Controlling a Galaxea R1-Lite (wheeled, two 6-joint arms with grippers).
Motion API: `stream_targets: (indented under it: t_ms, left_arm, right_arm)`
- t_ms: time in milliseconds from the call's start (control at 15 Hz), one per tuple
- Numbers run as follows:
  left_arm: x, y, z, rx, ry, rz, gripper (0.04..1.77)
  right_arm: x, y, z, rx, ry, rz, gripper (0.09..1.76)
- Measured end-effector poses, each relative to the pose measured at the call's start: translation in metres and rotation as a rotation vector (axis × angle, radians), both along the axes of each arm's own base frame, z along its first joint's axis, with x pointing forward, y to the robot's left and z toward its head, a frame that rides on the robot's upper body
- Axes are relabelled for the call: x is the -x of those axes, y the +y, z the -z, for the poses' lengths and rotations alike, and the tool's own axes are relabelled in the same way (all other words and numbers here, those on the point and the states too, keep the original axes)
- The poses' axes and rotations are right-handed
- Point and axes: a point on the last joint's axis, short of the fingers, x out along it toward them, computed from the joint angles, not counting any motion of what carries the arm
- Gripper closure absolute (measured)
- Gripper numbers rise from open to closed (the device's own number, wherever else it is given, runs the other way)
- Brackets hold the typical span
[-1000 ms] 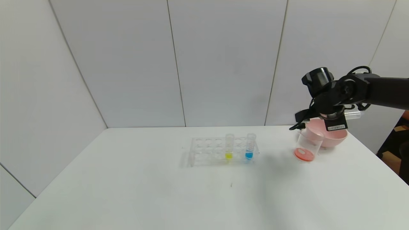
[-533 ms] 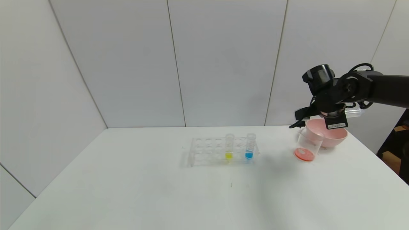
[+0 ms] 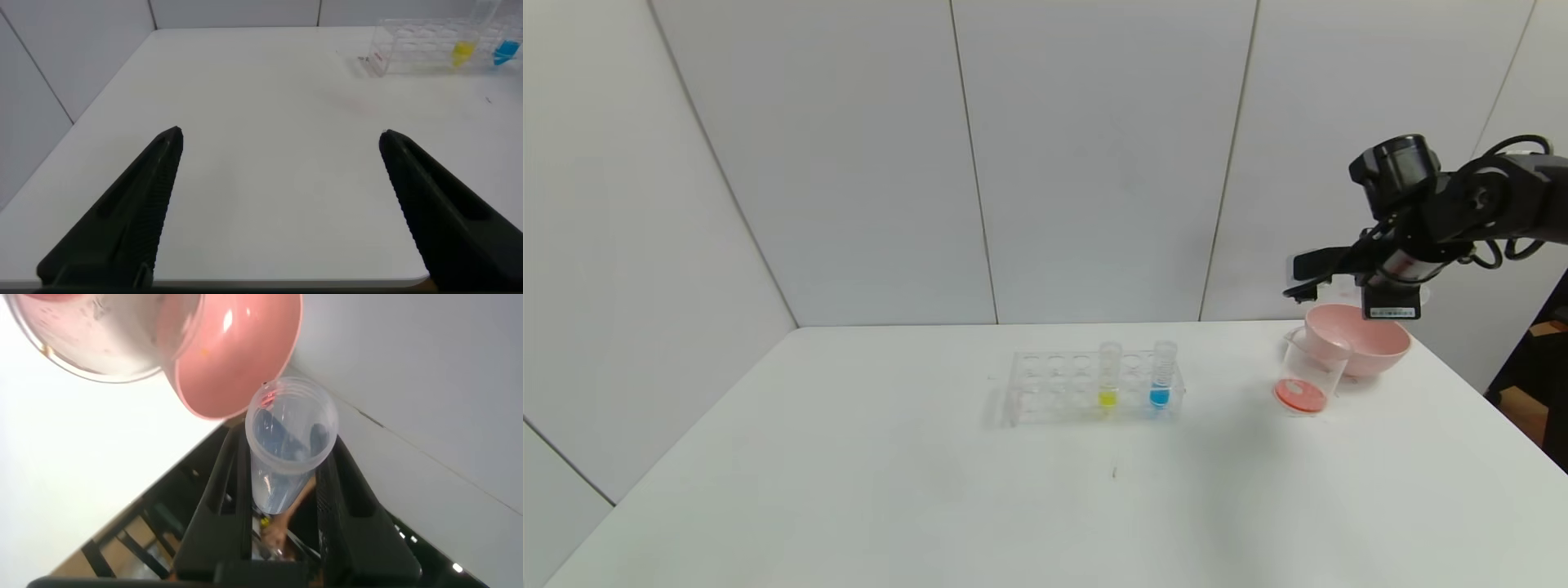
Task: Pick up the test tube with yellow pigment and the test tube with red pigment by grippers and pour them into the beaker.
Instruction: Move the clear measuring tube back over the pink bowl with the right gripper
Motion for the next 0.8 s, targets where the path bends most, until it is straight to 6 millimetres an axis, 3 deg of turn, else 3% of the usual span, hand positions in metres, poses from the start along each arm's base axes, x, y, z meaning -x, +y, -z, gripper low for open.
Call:
stream_targets:
  t_ms: [400, 800]
  left_arm:
    - [0.000, 0.000, 0.000, 0.000, 0.000, 0.000, 0.09]
    - [0.000, 0.000, 0.000, 0.000, 0.000, 0.000, 0.09]
  right_arm:
    - [0.020, -0.036, -0.020, -0.623, -0.085, 0.149, 1.33]
    - [0.039, -0.059, -0.052, -1.012, -0.281, 0.434, 1.33]
